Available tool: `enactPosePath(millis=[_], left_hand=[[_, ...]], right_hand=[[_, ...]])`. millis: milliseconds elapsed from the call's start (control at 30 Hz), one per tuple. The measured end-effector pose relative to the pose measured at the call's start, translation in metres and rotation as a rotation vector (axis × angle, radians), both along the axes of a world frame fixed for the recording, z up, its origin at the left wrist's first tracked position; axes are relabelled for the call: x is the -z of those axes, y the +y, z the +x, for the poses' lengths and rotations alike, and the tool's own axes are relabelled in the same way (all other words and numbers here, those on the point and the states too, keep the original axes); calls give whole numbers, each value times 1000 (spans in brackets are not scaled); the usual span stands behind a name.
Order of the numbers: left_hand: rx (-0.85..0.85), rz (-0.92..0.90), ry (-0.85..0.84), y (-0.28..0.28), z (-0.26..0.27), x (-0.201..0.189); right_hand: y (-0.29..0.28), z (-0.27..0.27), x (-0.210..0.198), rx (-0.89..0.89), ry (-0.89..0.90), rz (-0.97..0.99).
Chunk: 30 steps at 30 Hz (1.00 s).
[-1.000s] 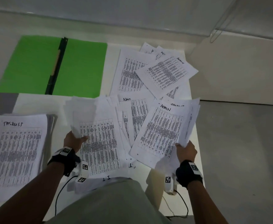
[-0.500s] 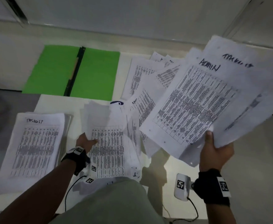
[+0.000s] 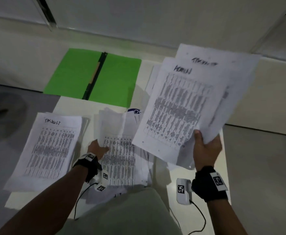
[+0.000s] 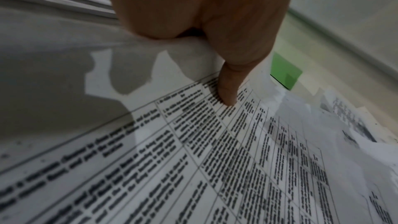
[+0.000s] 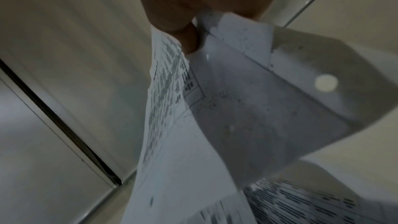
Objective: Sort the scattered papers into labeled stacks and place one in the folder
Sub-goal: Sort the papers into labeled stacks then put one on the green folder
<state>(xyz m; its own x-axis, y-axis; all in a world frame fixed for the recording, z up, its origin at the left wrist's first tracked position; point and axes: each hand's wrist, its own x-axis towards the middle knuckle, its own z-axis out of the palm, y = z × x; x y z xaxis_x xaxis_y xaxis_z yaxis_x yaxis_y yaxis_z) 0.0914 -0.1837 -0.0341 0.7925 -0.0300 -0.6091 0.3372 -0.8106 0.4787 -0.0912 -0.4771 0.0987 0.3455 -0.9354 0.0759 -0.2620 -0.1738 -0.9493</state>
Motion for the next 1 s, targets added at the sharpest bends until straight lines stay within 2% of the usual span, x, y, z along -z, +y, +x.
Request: enactPosePath(millis=[100, 200, 300, 433, 500, 600, 667, 833, 900, 1000], left_hand=[[-45, -45, 28, 4, 0, 3], [-145, -139, 59, 6, -1, 3], [-280, -251, 112, 6, 0, 5], [-281, -319, 140, 7, -1, 3], [-285, -338, 171, 6, -4, 0], [-447, -454, 262, 10, -2, 10], [-468, -470, 306, 12, 0, 14], [-222, -195, 147, 9, 5, 21], [-210, -240, 69, 4, 8, 17], [-301, -407, -16, -12, 23, -3]], right_hand=[[15, 6, 22, -221, 174, 79], [37, 8, 64, -440, 420, 279], [65, 18, 96, -587, 670, 460], [88, 38, 101, -831, 934, 496], [81, 48, 103, -784, 954, 441], [47, 61, 104, -613, 898, 373], [17, 67, 105, -559, 918, 307], [-56, 69, 111, -459, 1079, 143], [-76, 67, 117, -439, 1130, 107], [-95, 69, 127, -487, 1165, 104]])
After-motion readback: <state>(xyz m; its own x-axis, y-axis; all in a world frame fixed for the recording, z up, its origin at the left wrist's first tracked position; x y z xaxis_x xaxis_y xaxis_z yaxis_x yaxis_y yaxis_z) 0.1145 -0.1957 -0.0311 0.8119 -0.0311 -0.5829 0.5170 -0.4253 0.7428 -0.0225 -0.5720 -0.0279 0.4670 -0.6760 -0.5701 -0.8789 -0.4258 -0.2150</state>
